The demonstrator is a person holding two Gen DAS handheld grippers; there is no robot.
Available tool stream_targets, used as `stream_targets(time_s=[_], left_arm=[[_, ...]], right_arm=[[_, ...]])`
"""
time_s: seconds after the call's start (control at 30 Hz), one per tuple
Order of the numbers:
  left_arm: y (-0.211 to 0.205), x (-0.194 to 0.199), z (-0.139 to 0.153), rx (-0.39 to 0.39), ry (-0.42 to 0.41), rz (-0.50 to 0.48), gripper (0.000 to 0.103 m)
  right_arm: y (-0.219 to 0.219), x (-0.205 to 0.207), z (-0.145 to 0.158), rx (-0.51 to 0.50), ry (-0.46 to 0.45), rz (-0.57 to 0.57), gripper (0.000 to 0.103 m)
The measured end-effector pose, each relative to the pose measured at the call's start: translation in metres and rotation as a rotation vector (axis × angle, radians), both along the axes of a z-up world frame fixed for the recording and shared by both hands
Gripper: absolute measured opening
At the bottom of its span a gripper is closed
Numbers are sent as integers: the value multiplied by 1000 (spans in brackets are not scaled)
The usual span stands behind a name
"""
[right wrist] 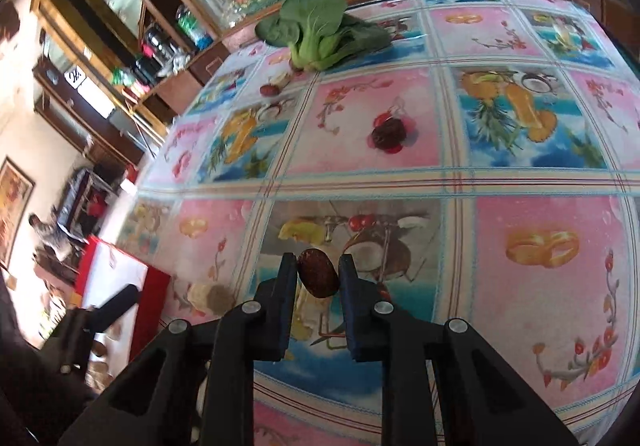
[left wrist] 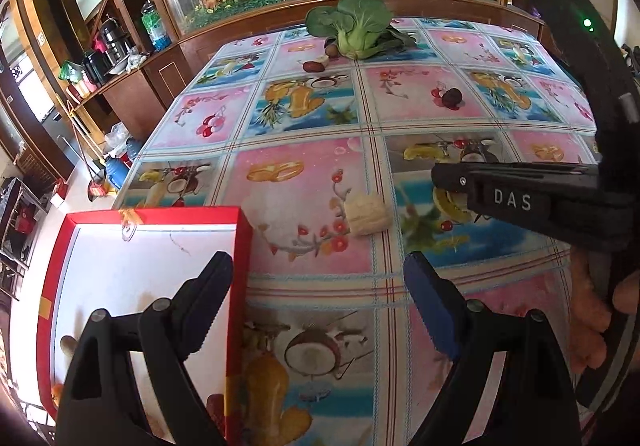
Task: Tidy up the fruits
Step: 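Grasp a dark red date with the right gripper while the left grasps a beige cube, then carry the date and beige cube into the tray and open both grippers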
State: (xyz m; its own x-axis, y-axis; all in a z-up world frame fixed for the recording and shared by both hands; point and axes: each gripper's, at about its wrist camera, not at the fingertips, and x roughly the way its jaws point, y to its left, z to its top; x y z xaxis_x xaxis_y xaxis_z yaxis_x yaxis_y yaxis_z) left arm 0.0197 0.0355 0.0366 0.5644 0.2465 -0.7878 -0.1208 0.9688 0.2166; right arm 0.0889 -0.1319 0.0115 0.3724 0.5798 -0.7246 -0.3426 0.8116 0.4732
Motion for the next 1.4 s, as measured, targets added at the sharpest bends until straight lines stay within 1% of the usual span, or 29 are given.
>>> stream_targets(time_s=[0.13, 0.27, 0.3, 0.4, 0.43, 0.47, 0.5, 0.53, 0.57, 0.6, 0.7, 0.77, 0.9, 0.97, 1.07, 1.17, 1.23, 1.33, 1.4], left_arm=[[-8, 20, -5, 9, 14, -8, 88], [-9, 36, -13, -2, 29, -1, 87], [-9, 38, -15, -3, 30, 0, 85], [-9, 45, -21, -18, 44, -1, 71], [-7, 46, -24, -36, 50, -2, 63], [-6, 47, -26, -49, 56, -4, 58], [-5, 48, -29, -61, 64, -7, 50], [-4, 48, -29, -82, 49, -10, 43], [-4, 48, -30, -90, 51, -16, 39], [-5, 49, -30, -107, 47, -26, 31], [-7, 48, -29, -115, 41, -39, 31], [-8, 44, -26, -123, 27, -39, 31], [-9, 26, -7, -136, -27, -40, 31], [-8, 8, 7, -147, -67, -38, 31], [0, -25, 28, -140, -125, -21, 31], [23, -64, 44, -151, -185, 15, 31], [42, -88, 52, -137, -216, 49, 31], [80, -124, 58, -98, -238, 128, 31], [101, -142, 57, -87, -242, 176, 31]], right_arm=[[-5, -2, 6, 19, -12, -18, 20], [-1, -4, 9, 24, -20, -11, 20], [0, -4, 9, 22, -22, -9, 20], [2, -4, 9, 22, -25, -5, 20], [4, -5, 9, 21, -28, 0, 20], [5, -5, 10, 19, -32, 3, 20], [6, -7, 10, 16, -37, 6, 20], [8, -7, 11, 17, -39, 10, 20], [9, -8, 12, 15, -44, 17, 20], [10, -9, 13, 15, -52, 20, 20], [12, -16, 19, 35, -74, 31, 20], [13, -23, 24, 65, -88, 48, 20], [27, -48, 37, 119, -118, 123, 20], [42, -69, 43, 165, -126, 206, 19], [64, -91, 45, 222, -104, 316, 19], [93, -113, 41, 233, -84, 392, 19], [115, -125, 38, 247, -53, 433, 19], [148, -135, 36, 244, -40, 444, 19], [168, -140, 33, 222, -37, 456, 19]])
